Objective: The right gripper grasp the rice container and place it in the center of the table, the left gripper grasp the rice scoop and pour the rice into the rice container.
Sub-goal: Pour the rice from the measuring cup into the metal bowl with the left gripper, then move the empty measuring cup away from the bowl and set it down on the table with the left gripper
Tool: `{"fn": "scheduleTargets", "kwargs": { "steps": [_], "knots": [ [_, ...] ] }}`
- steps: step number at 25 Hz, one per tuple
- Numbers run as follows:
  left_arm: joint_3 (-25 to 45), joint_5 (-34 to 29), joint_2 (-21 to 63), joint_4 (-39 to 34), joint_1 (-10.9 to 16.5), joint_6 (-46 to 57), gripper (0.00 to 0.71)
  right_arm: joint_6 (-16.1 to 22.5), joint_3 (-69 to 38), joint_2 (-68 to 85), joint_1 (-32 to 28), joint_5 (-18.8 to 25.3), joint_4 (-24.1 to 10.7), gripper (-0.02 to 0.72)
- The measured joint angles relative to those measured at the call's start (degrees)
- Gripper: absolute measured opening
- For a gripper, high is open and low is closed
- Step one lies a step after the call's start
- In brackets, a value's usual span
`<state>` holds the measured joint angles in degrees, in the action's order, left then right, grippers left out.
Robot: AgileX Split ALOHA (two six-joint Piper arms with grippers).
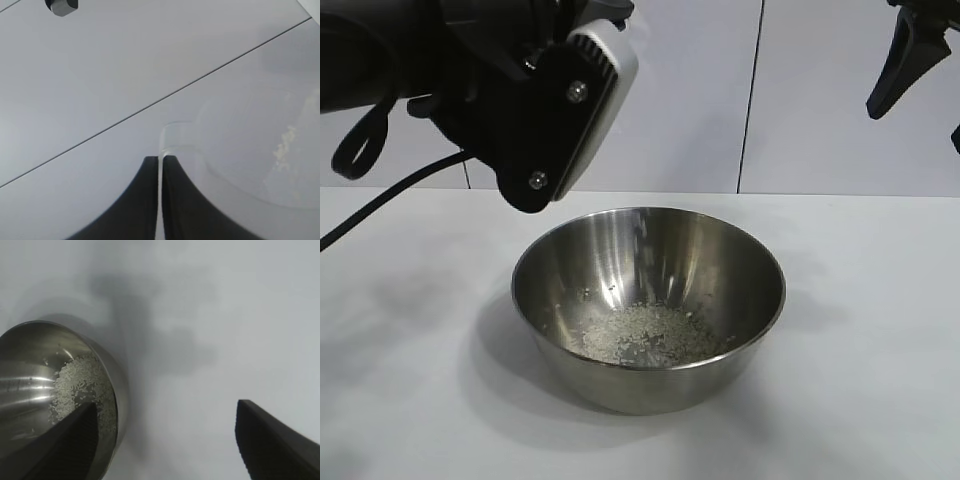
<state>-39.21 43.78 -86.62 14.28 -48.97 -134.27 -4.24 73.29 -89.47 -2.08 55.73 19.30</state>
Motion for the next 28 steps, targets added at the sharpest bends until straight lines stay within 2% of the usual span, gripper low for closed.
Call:
{"fn": "scheduleTargets", "kwargs": {
  "steps": [9, 19, 24, 28],
  "knots": [
    [0.0, 4.08, 0.0, 0.0, 0.0, -1.07, 0.006, 0.0, 0.0, 0.0, 0.0, 0.0, 0.0, 0.523],
    [0.0, 4.2, 0.0, 0.06, 0.0, -0.6, 0.006, 0.0, 0.0, 0.0, 0.0, 0.0, 0.0, 0.523],
    [0.0, 4.2, 0.0, 3.1, 0.0, 12.29, 0.006, 0.0, 0.0, 0.0, 0.0, 0.0, 0.0, 0.523],
    [0.0, 4.2, 0.0, 8.5, 0.0, 22.27, 0.006, 0.0, 0.0, 0.0, 0.0, 0.0, 0.0, 0.523]
  ]
}}
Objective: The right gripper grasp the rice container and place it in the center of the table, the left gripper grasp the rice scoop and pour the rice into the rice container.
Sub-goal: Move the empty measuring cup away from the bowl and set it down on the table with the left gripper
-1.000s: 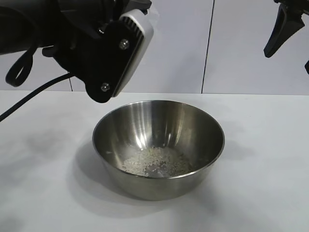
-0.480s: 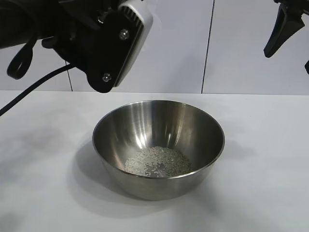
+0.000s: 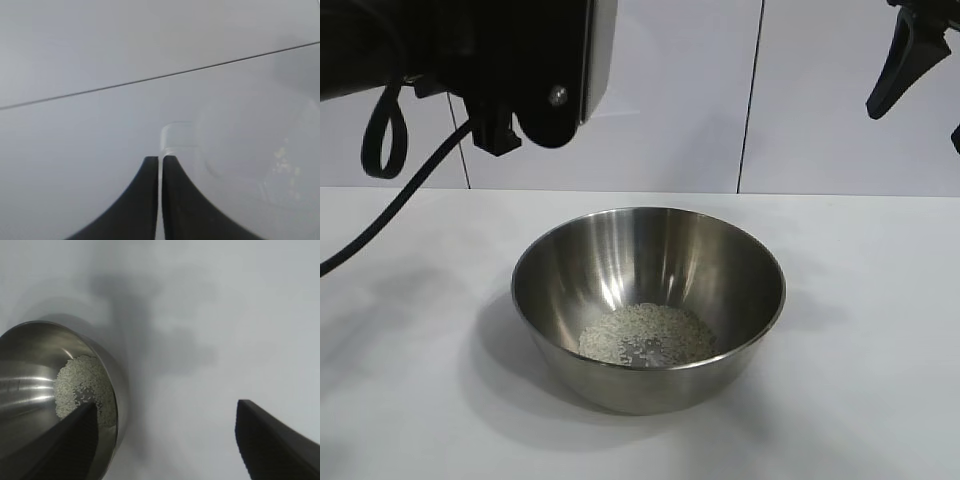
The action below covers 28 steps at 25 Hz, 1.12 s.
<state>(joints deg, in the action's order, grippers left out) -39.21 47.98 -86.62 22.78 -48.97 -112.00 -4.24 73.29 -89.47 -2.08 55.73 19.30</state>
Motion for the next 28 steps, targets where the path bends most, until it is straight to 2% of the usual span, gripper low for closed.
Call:
{"fn": "scheduleTargets", "kwargs": {
  "steps": [7, 10, 12, 16, 23, 26, 28],
  "knots": [
    [-2.27, 0.0, 0.0, 16.64, 0.52, 10.67, 0.006, 0.0, 0.0, 0.0, 0.0, -0.05, 0.0, 0.523],
    [-3.44, -0.4, 0.06, 23.89, 2.08, 14.81, 0.006, 0.0, 0.0, 0.0, 0.0, -0.1, 0.13, 0.523],
    [-3.94, -2.91, 0.63, 27.18, 3.71, 19.02, 0.006, -0.04, 0.0, 0.0, 0.0, -0.16, 0.15, 0.523],
    [-4.24, -10.5, 3.86, 29.08, 8.56, 30.25, 0.006, -0.04, 0.0, 0.0, 0.0, -0.21, 0.15, 0.523],
    [-4.24, -26.88, 8.71, 28.75, 19.96, 46.81, 0.006, -0.04, 0.0, 0.0, 0.0, -0.32, 0.2, 0.523],
    [-4.18, -32.91, 8.71, 26.56, 24.61, 53.56, 0.006, -0.04, 0.0, 0.0, 0.0, -0.32, 0.2, 0.523],
    [-3.51, -34.6, 8.71, 23.25, 27.2, 59.93, 0.006, -0.04, 0.0, 0.0, 0.0, -0.38, 0.2, 0.523]
  ]
}}
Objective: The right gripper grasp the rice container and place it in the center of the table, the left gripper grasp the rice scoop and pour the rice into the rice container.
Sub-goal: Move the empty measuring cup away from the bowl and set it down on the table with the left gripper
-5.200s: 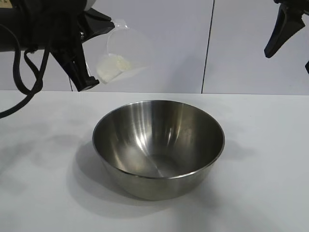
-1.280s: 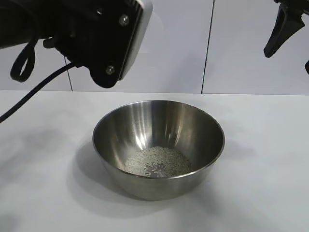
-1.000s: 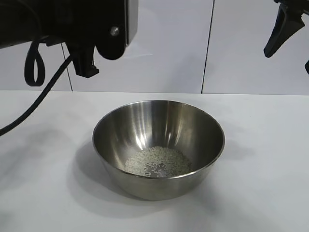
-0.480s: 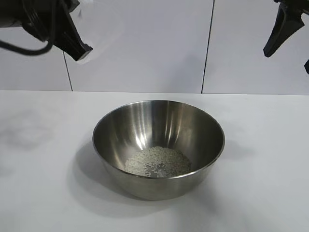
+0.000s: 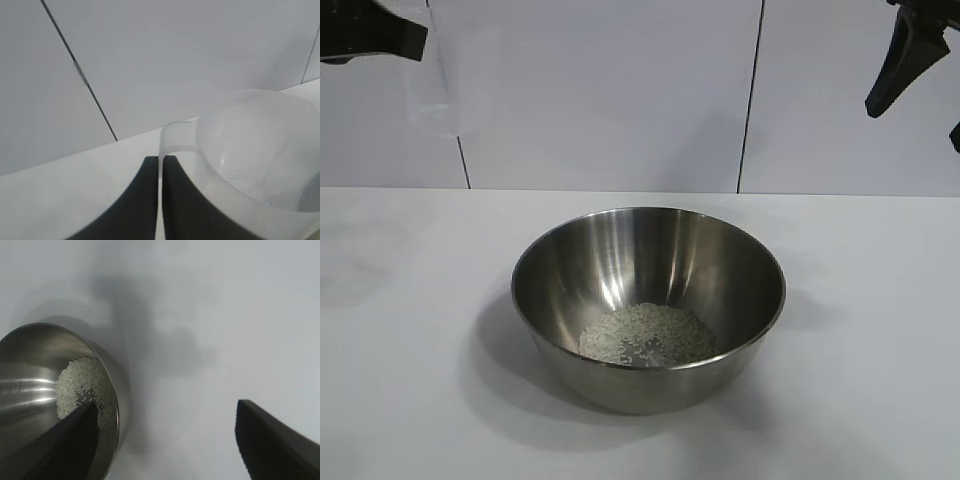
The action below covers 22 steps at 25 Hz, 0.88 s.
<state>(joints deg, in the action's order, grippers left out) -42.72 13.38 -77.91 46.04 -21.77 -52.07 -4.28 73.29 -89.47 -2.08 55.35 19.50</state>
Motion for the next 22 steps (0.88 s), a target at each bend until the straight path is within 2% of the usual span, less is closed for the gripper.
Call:
{"fn": "scheduleTargets", "kwargs": {
  "steps": [5, 7, 11, 15, 22],
  "knots": [
    [5.4, 0.94, 0.0, -13.04, 3.8, 17.93, 0.006, 0.0, 0.0, 0.0, 0.0, 0.0, 0.0, 0.523],
    [9.24, 5.13, 0.0, -20.85, 4.12, 29.06, 0.006, -0.03, 0.0, 0.0, 0.0, 0.0, 0.0, 0.523],
    [17.31, 18.96, -0.1, -33.22, 4.19, 43.91, 0.006, -0.03, 0.0, 0.0, 0.0, -0.05, 0.0, 0.523],
    [22.62, 30.54, -4.79, -35.25, 4.19, 47.45, 0.006, -0.03, 0.0, 0.0, 0.0, -0.05, 0.0, 0.523],
    [23.8, 48.23, -20.86, -36.76, 4.19, 47.92, 0.006, -0.48, 0.0, 0.0, 0.0, 0.0, 0.0, 0.523]
  ]
}}
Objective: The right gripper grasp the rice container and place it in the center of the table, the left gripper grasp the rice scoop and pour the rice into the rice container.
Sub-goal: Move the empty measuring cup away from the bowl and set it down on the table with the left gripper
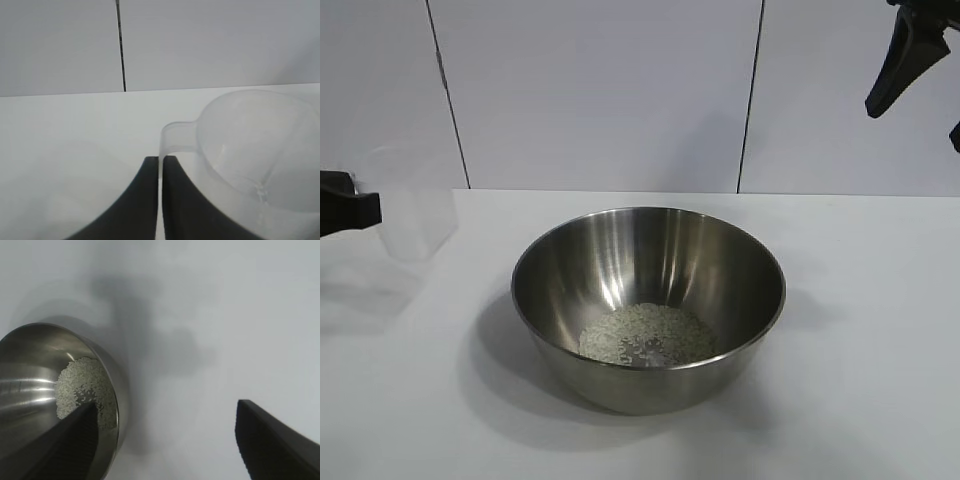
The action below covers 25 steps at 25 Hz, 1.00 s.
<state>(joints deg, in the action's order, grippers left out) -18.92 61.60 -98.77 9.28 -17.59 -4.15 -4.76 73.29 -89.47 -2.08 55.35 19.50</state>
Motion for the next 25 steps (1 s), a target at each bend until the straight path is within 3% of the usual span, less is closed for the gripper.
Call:
{"fn": "scheduleTargets", "kwargs": {
  "steps": [7, 16, 19, 23, 25],
  "knots": [
    [-0.24, 3.1, -11.36, 0.29, 0.0, 2.69, 0.006, -0.34, 0.0, 0.0, 0.0, 0.11, 0.0, 0.523],
    [-0.94, 3.57, -12.4, 2.17, 0.0, 3.02, 0.014, -0.85, 0.0, 0.0, 0.0, 0.11, 0.0, 0.523],
    [-0.94, 3.57, -12.4, 2.45, 0.0, 3.02, 0.123, -0.82, 0.0, 0.0, 0.0, 0.11, 0.0, 0.523],
    [-0.94, 3.68, -12.4, 3.24, 0.0, 3.02, 0.378, -0.86, 0.0, 0.0, 0.0, 0.16, 0.0, 0.523],
    [-0.94, 3.74, -12.4, 3.57, 0.0, 3.02, 0.425, -0.86, 0.0, 0.0, 0.0, 0.16, 0.0, 0.523]
  ]
}}
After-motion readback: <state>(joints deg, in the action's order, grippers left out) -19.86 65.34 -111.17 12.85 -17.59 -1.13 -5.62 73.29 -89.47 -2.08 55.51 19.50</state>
